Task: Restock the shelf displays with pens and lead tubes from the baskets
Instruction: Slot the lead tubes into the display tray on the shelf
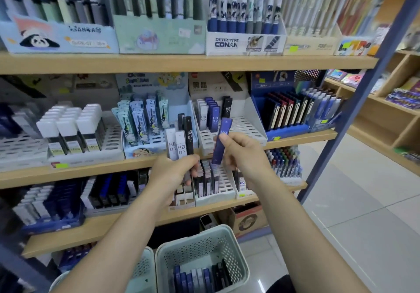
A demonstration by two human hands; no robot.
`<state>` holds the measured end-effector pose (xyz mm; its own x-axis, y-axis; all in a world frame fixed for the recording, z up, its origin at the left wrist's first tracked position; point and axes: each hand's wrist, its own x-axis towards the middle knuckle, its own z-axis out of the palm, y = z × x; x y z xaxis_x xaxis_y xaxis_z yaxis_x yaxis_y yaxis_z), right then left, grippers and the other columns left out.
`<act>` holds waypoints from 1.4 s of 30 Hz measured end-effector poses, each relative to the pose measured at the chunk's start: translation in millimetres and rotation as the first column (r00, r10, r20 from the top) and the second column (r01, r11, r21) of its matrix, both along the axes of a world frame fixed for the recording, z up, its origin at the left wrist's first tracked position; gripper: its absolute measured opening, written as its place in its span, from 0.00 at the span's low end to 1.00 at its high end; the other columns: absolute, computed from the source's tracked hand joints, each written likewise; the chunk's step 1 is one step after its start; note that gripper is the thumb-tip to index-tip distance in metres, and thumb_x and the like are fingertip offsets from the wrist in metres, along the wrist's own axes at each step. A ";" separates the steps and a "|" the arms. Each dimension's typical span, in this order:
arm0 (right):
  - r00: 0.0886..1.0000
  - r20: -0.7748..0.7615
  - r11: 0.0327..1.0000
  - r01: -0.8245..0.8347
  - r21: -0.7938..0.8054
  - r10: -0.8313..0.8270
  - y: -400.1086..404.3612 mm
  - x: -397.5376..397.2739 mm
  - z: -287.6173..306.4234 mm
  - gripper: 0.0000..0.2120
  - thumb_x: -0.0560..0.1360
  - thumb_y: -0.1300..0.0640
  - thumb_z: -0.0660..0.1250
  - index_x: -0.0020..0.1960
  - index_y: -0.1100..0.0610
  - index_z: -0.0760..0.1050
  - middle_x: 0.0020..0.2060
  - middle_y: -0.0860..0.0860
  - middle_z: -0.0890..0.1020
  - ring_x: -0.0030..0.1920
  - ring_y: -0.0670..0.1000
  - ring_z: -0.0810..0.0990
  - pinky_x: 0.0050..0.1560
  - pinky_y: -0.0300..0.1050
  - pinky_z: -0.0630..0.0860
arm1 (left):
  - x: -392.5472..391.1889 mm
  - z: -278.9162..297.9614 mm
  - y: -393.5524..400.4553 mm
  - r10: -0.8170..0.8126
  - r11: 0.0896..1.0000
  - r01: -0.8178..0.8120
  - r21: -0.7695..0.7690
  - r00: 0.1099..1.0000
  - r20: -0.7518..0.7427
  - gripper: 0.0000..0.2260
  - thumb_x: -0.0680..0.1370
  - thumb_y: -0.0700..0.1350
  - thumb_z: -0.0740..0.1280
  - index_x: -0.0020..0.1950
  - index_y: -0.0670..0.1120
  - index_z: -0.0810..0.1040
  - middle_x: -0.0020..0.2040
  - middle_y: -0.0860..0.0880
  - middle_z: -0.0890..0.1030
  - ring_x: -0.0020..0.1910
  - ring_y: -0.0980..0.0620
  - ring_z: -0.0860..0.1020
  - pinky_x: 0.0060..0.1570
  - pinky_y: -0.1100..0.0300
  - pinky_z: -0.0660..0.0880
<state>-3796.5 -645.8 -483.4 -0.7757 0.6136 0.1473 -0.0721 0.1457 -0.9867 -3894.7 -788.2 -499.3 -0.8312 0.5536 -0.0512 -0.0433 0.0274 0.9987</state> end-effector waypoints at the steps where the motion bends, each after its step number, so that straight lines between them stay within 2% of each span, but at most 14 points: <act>1: 0.999 -0.029 1.000 0.016 0.016 -0.015 7.8 -4.2 8.4 0.09 0.82 0.56 0.65 0.50 0.60 0.80 0.33 0.54 0.79 0.27 0.48 0.71 0.29 0.40 0.68 | -2.1 4.4 4.8 -0.018 1.000 0.017 -0.011 1.000 -0.025 0.08 0.76 0.39 0.71 0.37 0.41 0.81 0.33 0.42 0.82 0.34 0.42 0.75 0.37 0.53 0.73; 4: 0.994 -0.105 0.999 0.037 0.008 -0.036 28.8 -21.2 30.7 0.05 0.82 0.58 0.64 0.52 0.56 0.79 0.37 0.50 0.83 0.30 0.50 0.75 0.31 0.42 0.72 | -9.3 17.3 19.7 -0.039 0.999 0.035 -0.039 0.995 -0.087 0.08 0.75 0.42 0.72 0.37 0.42 0.83 0.34 0.42 0.83 0.32 0.44 0.74 0.37 0.54 0.73; 7: 0.994 -0.108 1.000 0.020 -0.023 -0.023 41.9 -37.2 33.2 0.08 0.83 0.54 0.63 0.51 0.56 0.79 0.40 0.52 0.83 0.37 0.51 0.82 0.43 0.50 0.81 | -13.8 9.8 28.6 -0.032 0.998 0.027 -0.057 0.995 -0.098 0.09 0.75 0.43 0.72 0.37 0.40 0.83 0.31 0.42 0.82 0.28 0.47 0.73 0.36 0.55 0.72; 9: 0.996 -0.087 0.999 0.027 -0.033 -0.030 46.2 -44.8 24.4 0.11 0.83 0.50 0.62 0.53 0.55 0.79 0.41 0.53 0.85 0.39 0.52 0.83 0.51 0.54 0.81 | -17.2 -1.9 31.8 -0.034 0.997 0.028 -0.075 0.997 -0.076 0.10 0.76 0.42 0.73 0.39 0.37 0.82 0.29 0.44 0.81 0.26 0.48 0.71 0.32 0.57 0.71; 13: 0.999 -0.035 0.997 0.027 -0.073 -0.030 48.7 -54.7 10.6 0.18 0.83 0.45 0.61 0.57 0.59 0.79 0.45 0.57 0.86 0.39 0.53 0.83 0.51 0.53 0.81 | -24.1 -11.3 37.2 -0.056 0.997 0.054 -0.063 0.998 -0.039 0.07 0.77 0.40 0.72 0.41 0.38 0.81 0.31 0.46 0.81 0.27 0.48 0.72 0.25 0.60 0.69; 16: 0.999 -0.040 0.994 0.026 -0.106 -0.030 50.7 -56.1 9.4 0.17 0.82 0.43 0.61 0.53 0.55 0.79 0.42 0.57 0.86 0.41 0.56 0.84 0.53 0.54 0.81 | -28.9 -11.4 37.3 -0.075 0.997 0.074 -0.029 0.997 -0.028 0.05 0.77 0.38 0.71 0.43 0.37 0.81 0.33 0.45 0.82 0.28 0.49 0.75 0.25 0.59 0.70; 20: 0.999 -0.017 0.994 0.035 -0.106 -0.037 48.8 -58.4 8.9 0.17 0.80 0.42 0.64 0.56 0.56 0.80 0.41 0.59 0.86 0.38 0.55 0.82 0.46 0.50 0.81 | -31.6 -15.0 36.9 -0.083 0.996 0.083 0.010 0.996 -0.005 0.04 0.77 0.37 0.71 0.45 0.36 0.80 0.35 0.43 0.83 0.31 0.48 0.77 0.25 0.60 0.70; 23: 0.987 -0.034 0.986 0.153 -0.061 -0.155 45.8 -62.7 13.3 0.08 0.78 0.46 0.70 0.49 0.50 0.83 0.33 0.52 0.84 0.31 0.48 0.79 0.36 0.44 0.76 | -31.7 -13.8 37.2 -0.091 0.996 0.091 0.020 0.996 0.002 0.05 0.78 0.37 0.70 0.44 0.37 0.80 0.36 0.43 0.83 0.30 0.49 0.78 0.26 0.60 0.71; 25: 0.972 -0.086 0.975 0.215 -0.055 -0.219 45.1 -65.9 14.8 0.03 0.77 0.53 0.72 0.48 0.51 0.84 0.33 0.47 0.83 0.28 0.46 0.76 0.32 0.41 0.74 | -30.6 -13.5 37.3 -0.094 0.995 0.093 0.038 0.995 0.013 0.05 0.78 0.37 0.70 0.44 0.36 0.80 0.36 0.43 0.82 0.29 0.50 0.77 0.25 0.60 0.70; 32: 0.934 -0.155 0.946 0.314 -0.075 -0.322 41.2 -70.7 19.5 0.07 0.74 0.55 0.75 0.48 0.51 0.77 0.34 0.46 0.76 0.29 0.44 0.73 0.32 0.40 0.72 | -31.2 -12.7 36.7 -0.127 0.991 0.126 0.044 0.991 0.031 0.04 0.78 0.37 0.71 0.50 0.37 0.80 0.38 0.44 0.84 0.32 0.48 0.79 0.26 0.59 0.72; 34: 0.948 -0.145 0.959 0.280 -0.031 -0.282 37.8 -64.0 24.5 0.07 0.75 0.53 0.75 0.44 0.52 0.77 0.31 0.46 0.75 0.28 0.45 0.71 0.31 0.40 0.70 | -31.9 -12.7 37.1 -0.135 0.990 0.134 0.049 0.991 0.023 0.03 0.77 0.37 0.71 0.48 0.38 0.81 0.38 0.45 0.84 0.32 0.48 0.78 0.27 0.59 0.72; 36: 0.984 -0.103 0.988 0.147 0.040 -0.142 31.4 -54.6 29.4 0.07 0.75 0.52 0.74 0.43 0.54 0.79 0.27 0.45 0.75 0.25 0.45 0.70 0.27 0.38 0.68 | -30.6 -11.8 37.8 -0.148 0.988 0.147 0.057 0.989 0.021 0.02 0.76 0.37 0.72 0.47 0.38 0.81 0.37 0.45 0.84 0.32 0.46 0.77 0.28 0.59 0.70; 39: 1.000 -0.016 0.994 -0.021 0.109 0.022 24.0 -45.9 29.0 0.08 0.73 0.53 0.76 0.47 0.54 0.80 0.30 0.44 0.79 0.26 0.47 0.74 0.26 0.38 0.69 | -27.5 -10.2 39.2 -0.188 0.981 0.188 0.043 0.982 0.011 0.04 0.76 0.38 0.72 0.46 0.37 0.81 0.35 0.43 0.83 0.30 0.45 0.75 0.28 0.59 0.69; 42: 0.999 0.007 0.996 -0.048 0.069 0.048 24.3 -41.6 23.6 0.09 0.73 0.55 0.77 0.49 0.55 0.79 0.34 0.46 0.80 0.27 0.48 0.75 0.26 0.40 0.70 | -23.6 -7.2 40.2 -0.231 0.973 0.231 0.011 0.973 -0.002 0.04 0.76 0.38 0.72 0.45 0.36 0.81 0.34 0.42 0.81 0.28 0.47 0.75 0.25 0.60 0.69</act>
<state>-3838.1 -621.5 -459.8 -0.8051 0.5640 0.1838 -0.0755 0.2099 -0.9748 -3918.3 -748.0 -506.5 -0.6811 0.7309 -0.0435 -0.0361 0.0258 0.9990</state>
